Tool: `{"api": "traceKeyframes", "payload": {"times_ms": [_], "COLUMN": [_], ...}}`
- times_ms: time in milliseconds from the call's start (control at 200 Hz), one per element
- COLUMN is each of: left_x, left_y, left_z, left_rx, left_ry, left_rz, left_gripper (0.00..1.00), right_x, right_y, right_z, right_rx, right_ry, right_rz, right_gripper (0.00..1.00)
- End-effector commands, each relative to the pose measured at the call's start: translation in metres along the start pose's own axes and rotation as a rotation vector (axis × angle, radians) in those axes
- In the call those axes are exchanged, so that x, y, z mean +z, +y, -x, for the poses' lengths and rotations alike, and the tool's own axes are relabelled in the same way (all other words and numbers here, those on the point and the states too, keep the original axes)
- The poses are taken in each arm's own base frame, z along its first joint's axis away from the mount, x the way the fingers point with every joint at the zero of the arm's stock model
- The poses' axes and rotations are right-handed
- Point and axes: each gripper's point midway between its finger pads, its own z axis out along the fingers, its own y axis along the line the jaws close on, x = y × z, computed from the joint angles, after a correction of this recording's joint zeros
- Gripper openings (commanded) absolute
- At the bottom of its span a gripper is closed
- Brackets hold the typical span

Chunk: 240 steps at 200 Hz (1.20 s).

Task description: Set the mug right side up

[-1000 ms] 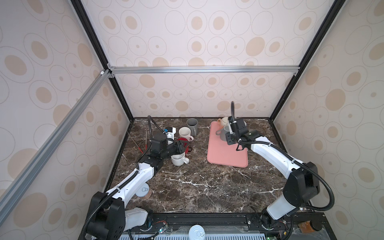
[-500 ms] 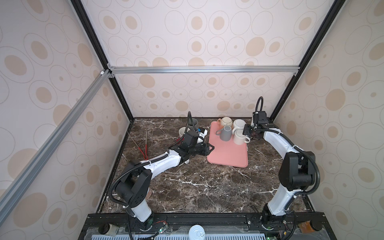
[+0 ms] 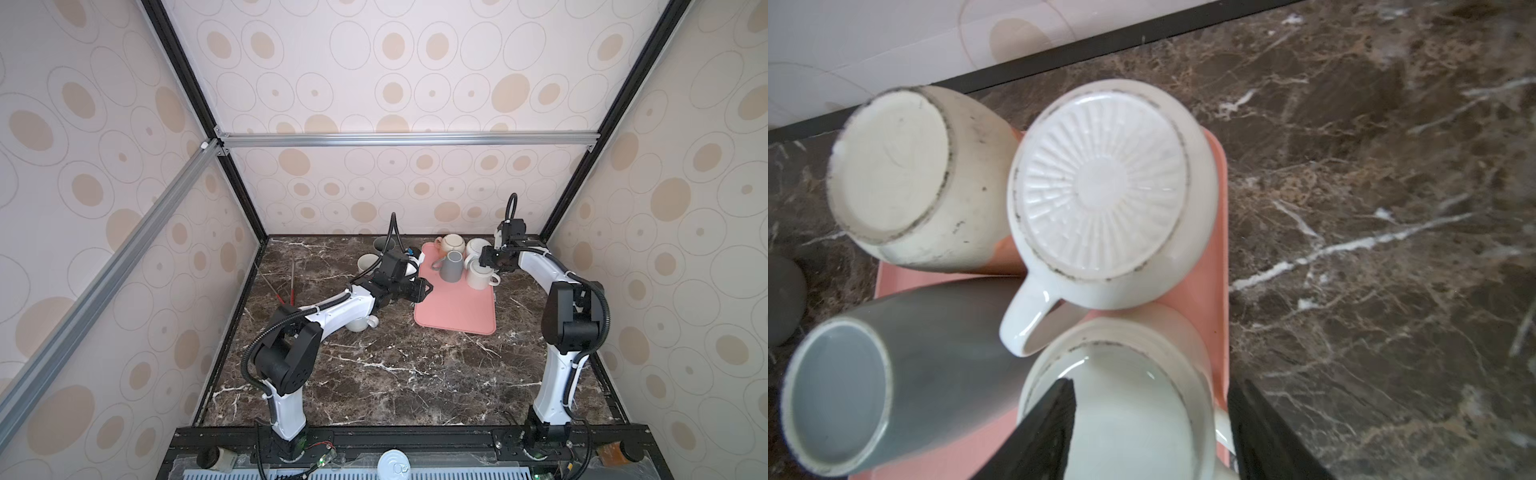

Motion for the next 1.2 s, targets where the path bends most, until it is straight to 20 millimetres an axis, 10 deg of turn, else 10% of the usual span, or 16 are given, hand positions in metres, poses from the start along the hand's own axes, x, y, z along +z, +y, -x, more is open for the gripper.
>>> {"api": "traceKeyframes", "payload": {"times_ms": [0, 460, 865, 1195], "left_x": [0.0, -0.029, -0.036, -0.039], "left_y": [0.0, 0.0, -0.01, -0.006], "left_z": [-0.005, -0.014, -0.026, -0.044], "left_rx": [-0.004, -0.024, -0.021, -0.034], "left_ry": [0.007, -0.014, -0.007, 0.016], "left_rz": [-0.011, 0.018, 0.025, 0.103], "left_gripper": [0.43, 0.43, 0.43, 0.43], "right_x": [0.007, -0.016, -0.052, -0.089], "right_y": [0.019, 0.035, 0.071, 0.086], "right_z": [-0.008, -0.07, -0.163, -0.18], "right_rx": [-0.067, 0.011, 0.232, 0.238], "right_ry": [0.062, 0.134, 0.268, 0.237], "right_rz": [0.113, 0.247, 0.348, 0.352], "right_gripper": [0.6, 0.45, 0.53, 0.54]}}
